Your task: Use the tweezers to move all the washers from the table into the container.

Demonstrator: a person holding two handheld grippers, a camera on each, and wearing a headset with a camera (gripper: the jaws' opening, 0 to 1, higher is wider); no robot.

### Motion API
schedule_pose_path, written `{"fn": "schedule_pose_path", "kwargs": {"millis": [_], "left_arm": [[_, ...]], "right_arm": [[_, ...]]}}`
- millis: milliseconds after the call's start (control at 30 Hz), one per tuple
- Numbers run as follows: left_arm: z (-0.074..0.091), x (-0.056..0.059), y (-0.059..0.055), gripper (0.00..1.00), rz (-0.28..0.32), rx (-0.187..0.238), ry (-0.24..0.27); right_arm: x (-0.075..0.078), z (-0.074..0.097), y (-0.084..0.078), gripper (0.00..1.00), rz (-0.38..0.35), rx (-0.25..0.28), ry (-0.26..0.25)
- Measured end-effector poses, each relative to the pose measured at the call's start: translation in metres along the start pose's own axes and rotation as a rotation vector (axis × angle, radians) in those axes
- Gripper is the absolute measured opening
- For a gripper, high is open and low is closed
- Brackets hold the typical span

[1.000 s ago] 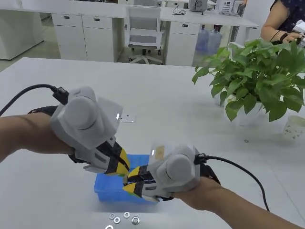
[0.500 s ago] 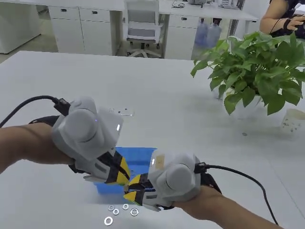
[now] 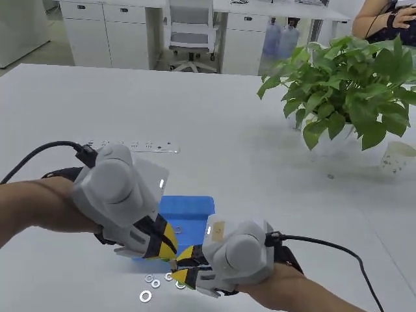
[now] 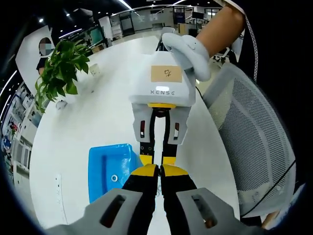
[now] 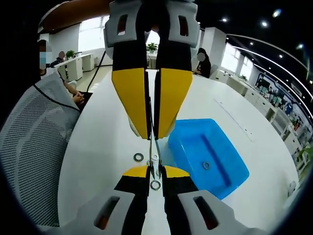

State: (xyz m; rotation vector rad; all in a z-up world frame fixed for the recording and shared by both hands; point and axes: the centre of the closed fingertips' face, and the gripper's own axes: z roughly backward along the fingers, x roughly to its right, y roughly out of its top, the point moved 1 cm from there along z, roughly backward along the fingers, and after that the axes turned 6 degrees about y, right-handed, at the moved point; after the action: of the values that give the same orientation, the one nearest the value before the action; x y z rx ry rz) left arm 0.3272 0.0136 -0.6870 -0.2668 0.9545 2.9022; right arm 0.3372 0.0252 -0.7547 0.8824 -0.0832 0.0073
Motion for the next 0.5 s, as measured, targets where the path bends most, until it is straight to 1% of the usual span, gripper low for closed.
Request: {"fn": "schedule_pose_path", "kwargs": {"millis": [333,500], "left_arm": [[-0.01,0.006,-0.004,0.06,0.003,-0.004,-0.032],[-0.015,0.008,-0.006,0.06,-0.003,-0.013,-0.047]], "right_arm": [[-0.006,-0.005,-0.011,0.11,-0.018,-0.018,0.01],[-0.008,-0.007,-0.015,0.11,-0.024,-0.028,0.014]]}}
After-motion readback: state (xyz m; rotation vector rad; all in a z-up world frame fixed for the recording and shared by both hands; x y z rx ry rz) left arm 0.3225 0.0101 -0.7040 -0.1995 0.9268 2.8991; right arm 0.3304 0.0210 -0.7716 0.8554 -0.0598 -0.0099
